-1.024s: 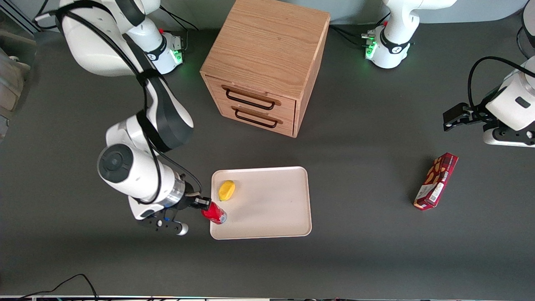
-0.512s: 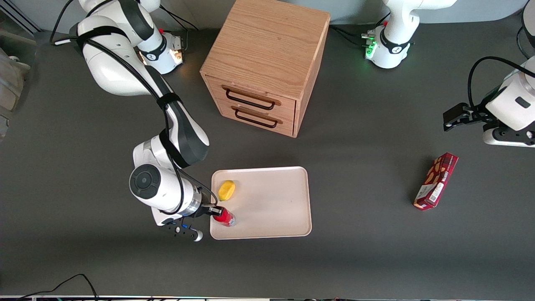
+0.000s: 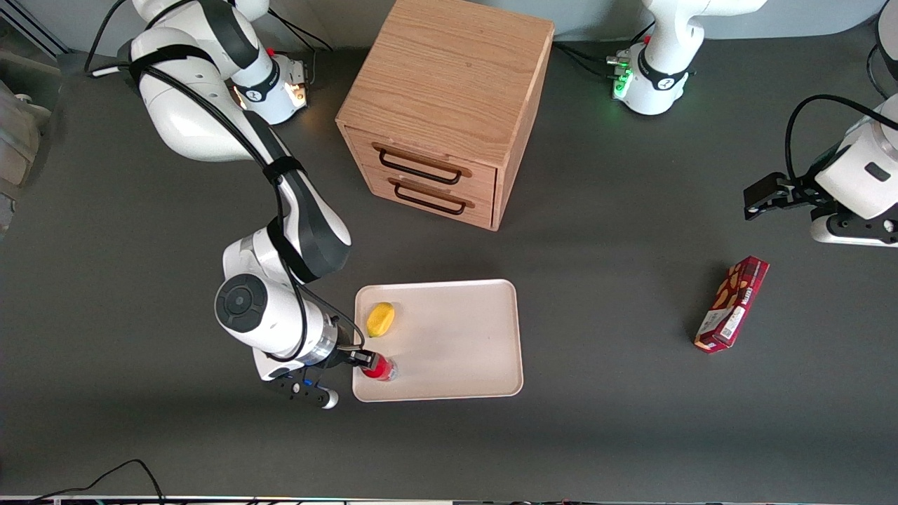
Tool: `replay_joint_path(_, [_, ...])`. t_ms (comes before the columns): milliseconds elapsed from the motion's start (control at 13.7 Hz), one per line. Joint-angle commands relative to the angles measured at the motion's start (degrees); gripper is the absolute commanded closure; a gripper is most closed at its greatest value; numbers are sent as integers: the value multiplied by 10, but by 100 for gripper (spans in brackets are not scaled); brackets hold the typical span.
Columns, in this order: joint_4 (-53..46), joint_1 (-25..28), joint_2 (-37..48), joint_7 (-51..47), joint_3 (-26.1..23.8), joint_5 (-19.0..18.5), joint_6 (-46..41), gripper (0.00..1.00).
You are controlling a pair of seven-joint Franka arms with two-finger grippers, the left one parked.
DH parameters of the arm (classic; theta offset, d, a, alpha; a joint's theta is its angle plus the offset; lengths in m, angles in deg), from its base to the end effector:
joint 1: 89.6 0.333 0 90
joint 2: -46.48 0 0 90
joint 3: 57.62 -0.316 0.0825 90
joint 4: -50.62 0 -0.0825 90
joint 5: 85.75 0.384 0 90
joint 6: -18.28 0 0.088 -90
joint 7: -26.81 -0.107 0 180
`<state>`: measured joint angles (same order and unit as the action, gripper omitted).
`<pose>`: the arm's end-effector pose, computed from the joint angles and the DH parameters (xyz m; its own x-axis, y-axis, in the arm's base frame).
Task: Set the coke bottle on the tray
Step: 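Lower the bottle onto the tray beside the lemon and open the gripper, then raise the right gripper up away from the tray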
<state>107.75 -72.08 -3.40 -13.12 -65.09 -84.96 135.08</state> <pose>0.7320 0.2996 0.3529 0.9454 -0.3204 0.0602 -0.3034 -0.9323 -0.1971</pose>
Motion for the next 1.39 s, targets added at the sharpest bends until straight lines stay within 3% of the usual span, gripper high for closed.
replay_joint_path(0, [0, 5, 49, -8, 8, -14, -7, 0])
replay_joint_path(439, [68, -5, 201, 9, 6, -16, -106, 0])
replay_joint_path(951, [360, -104, 470, 148, 1, -15, -123, 0])
replay_joint_path(1317, [467, -168, 576, 237, 3, -3, -115, 0])
